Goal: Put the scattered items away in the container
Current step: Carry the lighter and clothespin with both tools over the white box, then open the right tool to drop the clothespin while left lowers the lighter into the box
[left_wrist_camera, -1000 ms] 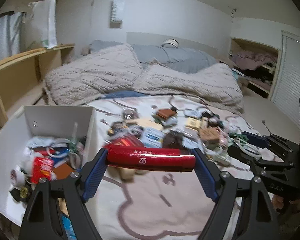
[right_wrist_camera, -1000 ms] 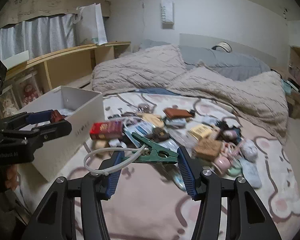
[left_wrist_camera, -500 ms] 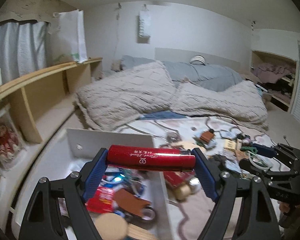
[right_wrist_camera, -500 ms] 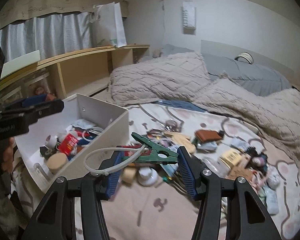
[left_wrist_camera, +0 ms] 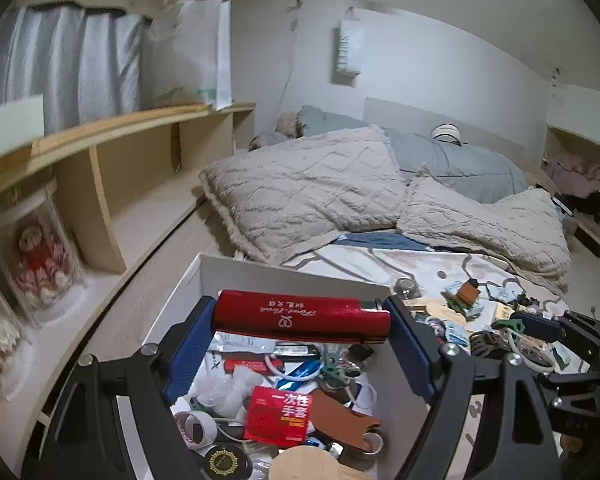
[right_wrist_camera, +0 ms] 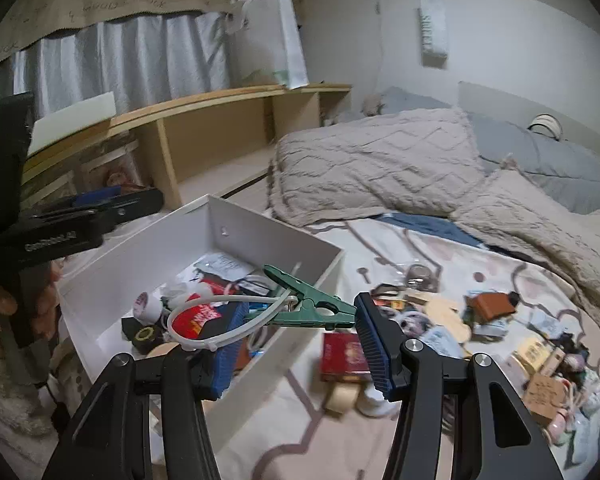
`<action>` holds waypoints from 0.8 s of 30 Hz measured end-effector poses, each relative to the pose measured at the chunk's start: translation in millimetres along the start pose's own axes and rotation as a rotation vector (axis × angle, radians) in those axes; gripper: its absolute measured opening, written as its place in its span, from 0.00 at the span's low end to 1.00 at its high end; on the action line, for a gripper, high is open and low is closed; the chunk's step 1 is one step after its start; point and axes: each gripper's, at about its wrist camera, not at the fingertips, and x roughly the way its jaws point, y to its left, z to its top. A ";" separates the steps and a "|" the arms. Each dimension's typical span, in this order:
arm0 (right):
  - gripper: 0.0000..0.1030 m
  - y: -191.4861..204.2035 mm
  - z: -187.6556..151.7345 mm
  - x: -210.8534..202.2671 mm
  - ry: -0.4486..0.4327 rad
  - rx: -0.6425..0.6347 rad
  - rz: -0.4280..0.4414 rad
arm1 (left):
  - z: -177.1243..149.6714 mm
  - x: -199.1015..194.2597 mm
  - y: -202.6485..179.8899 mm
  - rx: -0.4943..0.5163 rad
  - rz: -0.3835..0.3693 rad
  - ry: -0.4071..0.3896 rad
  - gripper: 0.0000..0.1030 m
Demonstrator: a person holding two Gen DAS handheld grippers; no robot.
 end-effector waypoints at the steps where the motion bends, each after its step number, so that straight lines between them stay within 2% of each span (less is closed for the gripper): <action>1: 0.53 4.3 2.1 5.2 0.011 -0.007 0.008 | -1.7 3.2 2.0 -0.004 0.006 0.007 0.81; 9: 0.53 31.5 21.5 47.7 0.125 -0.039 0.080 | -12.2 19.6 17.4 -0.029 0.023 0.060 0.81; 14: 0.53 36.3 30.0 80.0 0.207 -0.011 0.115 | -14.6 20.6 24.3 -0.022 0.039 0.079 0.81; 20: 0.53 34.3 40.1 126.5 0.322 0.051 0.139 | -15.5 15.5 29.8 0.006 0.061 0.093 0.81; 24: 0.53 36.1 45.0 150.6 0.378 0.057 0.120 | -16.5 15.5 31.2 0.018 0.069 0.099 0.81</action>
